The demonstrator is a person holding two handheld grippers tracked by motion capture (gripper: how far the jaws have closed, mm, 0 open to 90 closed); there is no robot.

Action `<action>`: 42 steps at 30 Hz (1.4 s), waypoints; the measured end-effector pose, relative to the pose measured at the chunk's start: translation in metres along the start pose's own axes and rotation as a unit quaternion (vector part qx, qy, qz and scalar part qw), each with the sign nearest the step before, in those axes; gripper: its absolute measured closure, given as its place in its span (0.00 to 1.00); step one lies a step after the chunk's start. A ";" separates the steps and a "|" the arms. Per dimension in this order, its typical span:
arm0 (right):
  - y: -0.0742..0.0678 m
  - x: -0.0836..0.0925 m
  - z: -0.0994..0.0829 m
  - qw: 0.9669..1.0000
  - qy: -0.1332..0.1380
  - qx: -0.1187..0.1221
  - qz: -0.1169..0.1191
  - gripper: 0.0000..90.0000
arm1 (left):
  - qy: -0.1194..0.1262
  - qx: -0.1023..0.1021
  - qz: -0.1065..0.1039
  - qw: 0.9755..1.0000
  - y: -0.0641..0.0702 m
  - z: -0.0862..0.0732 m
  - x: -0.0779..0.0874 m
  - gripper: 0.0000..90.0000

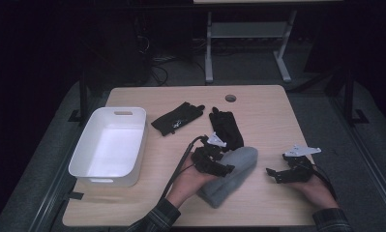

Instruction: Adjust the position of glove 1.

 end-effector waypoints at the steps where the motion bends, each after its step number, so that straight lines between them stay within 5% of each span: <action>1: 0.000 0.000 0.000 1.000 0.000 0.001 0.000 0.09 | 0.012 0.000 0.002 1.000 -0.003 -0.001 0.006 0.44; 5: 0.000 0.000 0.000 1.000 0.000 0.001 0.000 0.09 | 0.015 0.000 0.014 1.000 -0.019 -0.009 0.024 0.64; 10: 0.000 0.000 0.000 1.000 0.000 0.000 0.000 0.09 | -0.022 0.007 0.032 0.999 -0.042 -0.030 0.031 0.97; 16: 0.000 0.000 0.000 1.000 0.000 0.000 0.000 0.10 | -0.043 0.032 0.033 0.998 -0.058 -0.060 0.021 0.99; 22: -0.003 0.008 -0.001 1.000 -0.003 -0.001 -0.003 0.42 | -0.048 0.031 0.022 0.998 -0.062 -0.073 0.013 0.99; 24: -0.010 0.014 0.001 1.000 -0.010 0.004 0.012 0.66 | -0.057 0.027 0.017 0.998 -0.062 -0.074 0.010 0.99; 25: -0.010 0.014 0.001 1.000 -0.010 0.004 0.012 0.66 | -0.056 0.028 0.016 0.998 -0.061 -0.074 0.008 0.99; 28: -0.030 0.023 0.003 0.999 -0.007 0.026 0.043 0.93 | -0.060 0.020 0.010 0.998 -0.059 -0.075 0.008 0.99; 31: -0.040 0.029 0.004 0.997 0.001 0.037 0.070 1.00 | -0.062 0.021 0.008 0.998 -0.059 -0.076 0.008 0.99; 32: -0.053 0.032 0.007 0.994 0.010 0.050 0.098 1.00 | -0.059 0.025 0.005 0.998 -0.058 -0.076 0.007 0.99; 33: -0.053 0.032 0.007 0.994 0.010 0.050 0.098 1.00 | -0.058 0.026 0.002 0.998 -0.058 -0.076 0.007 0.99; 34: -0.070 0.032 0.013 0.989 0.016 0.070 0.128 1.00 | -0.058 0.028 0.000 0.998 -0.058 -0.077 0.007 0.99; 35: -0.070 0.032 0.013 0.989 0.016 0.070 0.128 1.00 | -0.058 0.029 -0.002 0.998 -0.057 -0.077 0.007 0.99; 37: -0.093 0.030 0.021 0.981 0.017 0.097 0.166 1.00 | -0.060 0.028 -0.002 0.998 -0.055 -0.078 0.006 0.99; 42: -0.130 0.025 0.030 0.969 0.013 0.138 0.206 1.00 | -0.064 0.029 -0.006 0.998 -0.055 -0.079 0.004 0.99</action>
Point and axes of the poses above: each handheld gripper's, and its own axes: x roughly backward along the jaws, z roughly out of its top, y roughly to its right, the point moved 3 cm from there along -x, roughly forward along the jaws, and after that the axes turned 11 degrees about -y, right-handed, at the moved point
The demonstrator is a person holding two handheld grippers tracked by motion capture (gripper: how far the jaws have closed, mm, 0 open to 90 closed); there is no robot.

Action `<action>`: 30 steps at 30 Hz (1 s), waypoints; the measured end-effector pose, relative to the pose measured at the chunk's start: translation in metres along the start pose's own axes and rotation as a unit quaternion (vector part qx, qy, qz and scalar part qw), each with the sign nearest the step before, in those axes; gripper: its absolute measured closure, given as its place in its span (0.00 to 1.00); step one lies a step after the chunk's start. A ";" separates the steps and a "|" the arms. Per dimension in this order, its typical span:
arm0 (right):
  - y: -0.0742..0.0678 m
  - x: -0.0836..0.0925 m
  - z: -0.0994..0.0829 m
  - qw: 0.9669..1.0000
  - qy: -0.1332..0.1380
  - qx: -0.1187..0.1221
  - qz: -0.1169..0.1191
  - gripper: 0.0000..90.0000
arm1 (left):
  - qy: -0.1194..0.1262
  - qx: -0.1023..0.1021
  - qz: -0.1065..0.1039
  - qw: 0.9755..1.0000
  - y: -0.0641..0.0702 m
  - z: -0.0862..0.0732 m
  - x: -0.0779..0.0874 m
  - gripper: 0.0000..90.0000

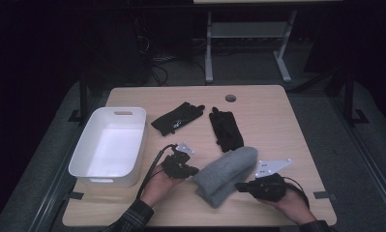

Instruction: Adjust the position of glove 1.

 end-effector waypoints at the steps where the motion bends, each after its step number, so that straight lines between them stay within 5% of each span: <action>1: -0.004 -0.004 0.003 1.000 -0.001 0.004 0.007 1.00 | -0.001 -0.004 -0.001 1.000 0.000 0.000 0.000 0.99; 13: -0.021 -0.037 0.032 0.998 -0.013 0.044 0.033 1.00 | 0.008 0.000 -0.009 1.000 0.005 0.001 -0.001 0.99; 22: -0.023 -0.025 0.024 0.998 -0.005 0.044 0.036 1.00 | 0.022 -0.020 -0.031 0.999 0.022 0.005 0.005 0.99; 27: -0.022 -0.023 0.017 0.999 -0.016 0.042 0.026 0.99 | 0.010 -0.018 -0.021 1.000 0.020 0.004 -0.001 0.99; 30: -0.021 -0.022 0.015 0.999 -0.019 0.038 0.024 0.90 | 0.014 -0.013 -0.013 1.000 0.018 0.005 0.002 0.90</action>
Point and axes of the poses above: each handheld gripper's, and its own axes: x roughly backward along the jaws, z roughly out of its top, y roughly to its right, the point moved 3 cm from there along -x, roughly forward along the jaws, and after that the axes turned 11 degrees about -y, right-handed, at the moved point
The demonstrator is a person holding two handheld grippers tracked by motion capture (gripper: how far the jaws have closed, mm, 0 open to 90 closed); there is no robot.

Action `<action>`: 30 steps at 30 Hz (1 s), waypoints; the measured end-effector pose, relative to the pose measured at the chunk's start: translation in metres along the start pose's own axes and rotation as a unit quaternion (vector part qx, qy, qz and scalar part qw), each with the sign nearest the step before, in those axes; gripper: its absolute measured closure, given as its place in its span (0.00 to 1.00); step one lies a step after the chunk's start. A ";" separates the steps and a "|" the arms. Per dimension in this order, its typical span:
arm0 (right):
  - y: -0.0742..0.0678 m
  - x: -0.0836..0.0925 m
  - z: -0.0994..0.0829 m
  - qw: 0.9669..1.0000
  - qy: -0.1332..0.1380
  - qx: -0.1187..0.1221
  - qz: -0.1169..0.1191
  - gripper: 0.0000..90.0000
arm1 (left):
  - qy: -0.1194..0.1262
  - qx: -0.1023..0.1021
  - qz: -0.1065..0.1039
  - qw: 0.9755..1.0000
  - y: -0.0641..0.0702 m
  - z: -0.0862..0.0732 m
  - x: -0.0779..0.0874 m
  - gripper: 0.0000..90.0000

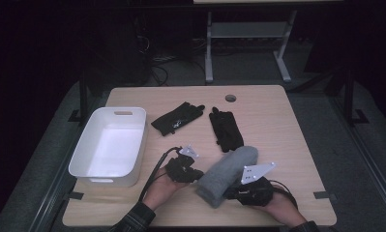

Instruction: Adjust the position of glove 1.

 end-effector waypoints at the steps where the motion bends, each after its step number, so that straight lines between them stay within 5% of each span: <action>1: 0.001 0.002 -0.003 1.000 -0.001 -0.006 -0.007 0.82 | -0.001 -0.002 0.001 1.000 -0.002 0.001 0.003 0.84; 7: 0.011 0.015 -0.016 0.999 -0.002 -0.021 -0.044 0.69 | 0.025 -0.006 0.003 1.000 -0.008 0.011 0.016 0.67; 12: 0.026 0.028 -0.034 0.995 -0.005 -0.045 -0.093 0.55 | 0.061 -0.015 -0.003 0.998 -0.011 0.021 0.018 0.54; 19: 0.060 0.043 -0.059 0.982 -0.005 -0.099 -0.159 0.33 | 0.060 -0.015 -0.013 0.998 -0.009 0.037 0.013 0.39; 21: 0.064 0.045 -0.061 0.981 -0.003 -0.107 -0.164 0.31 | 0.063 -0.020 -0.014 0.998 -0.007 0.042 0.012 0.38; 26: 0.084 0.051 -0.068 0.970 -0.002 -0.138 -0.198 0.18 | 0.072 -0.025 -0.011 0.997 -0.003 0.054 0.009 0.26; 30: 0.090 0.052 -0.073 0.967 -0.003 -0.150 -0.206 0.15 | 0.079 -0.034 -0.015 0.996 0.001 0.064 0.006 0.21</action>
Point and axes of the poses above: each handheld gripper's, and its own axes: x roughly backward along the jaws, z roughly out of its top, y roughly to its right, the point moved 3 cm from there along -x, roughly forward along the jaws, and after that the axes turned 11 degrees about -y, right-handed, at the moved point
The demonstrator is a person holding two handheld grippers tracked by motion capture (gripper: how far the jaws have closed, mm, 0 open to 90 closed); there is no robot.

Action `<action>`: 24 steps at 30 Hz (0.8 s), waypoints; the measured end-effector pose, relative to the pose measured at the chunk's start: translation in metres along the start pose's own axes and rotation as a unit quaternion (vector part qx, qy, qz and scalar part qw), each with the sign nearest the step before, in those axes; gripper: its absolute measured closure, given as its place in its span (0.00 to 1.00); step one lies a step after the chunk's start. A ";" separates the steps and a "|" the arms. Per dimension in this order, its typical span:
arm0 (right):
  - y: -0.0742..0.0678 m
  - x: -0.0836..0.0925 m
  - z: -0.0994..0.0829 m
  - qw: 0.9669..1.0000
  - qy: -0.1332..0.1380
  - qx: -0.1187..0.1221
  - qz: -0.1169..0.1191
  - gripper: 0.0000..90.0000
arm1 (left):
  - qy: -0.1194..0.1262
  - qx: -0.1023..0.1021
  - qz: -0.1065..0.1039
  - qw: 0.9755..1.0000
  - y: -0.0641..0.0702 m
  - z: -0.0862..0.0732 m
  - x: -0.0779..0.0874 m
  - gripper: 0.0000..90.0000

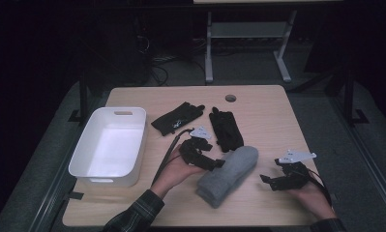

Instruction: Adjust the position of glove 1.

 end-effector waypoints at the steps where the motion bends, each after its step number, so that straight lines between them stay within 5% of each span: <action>1: 0.000 0.000 0.000 1.000 0.000 0.000 0.000 0.15 | -0.002 -0.002 -0.002 1.000 0.001 0.001 -0.002 0.21; 16: 0.015 -0.018 0.001 1.000 -0.008 -0.019 -0.020 0.10 | -0.056 -0.020 -0.002 0.998 0.005 0.004 -0.040 0.16; 24: 0.016 -0.021 0.001 0.999 -0.002 -0.028 -0.021 0.07 | -0.076 -0.009 -0.001 0.997 0.007 -0.003 -0.051 0.15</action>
Point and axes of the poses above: each handheld gripper's, and its own axes: x roughly backward along the jaws, z roughly out of its top, y roughly to its right, the point moved 3 cm from there along -x, roughly forward along the jaws, and after that the axes turned 11 degrees about -y, right-handed, at the moved point
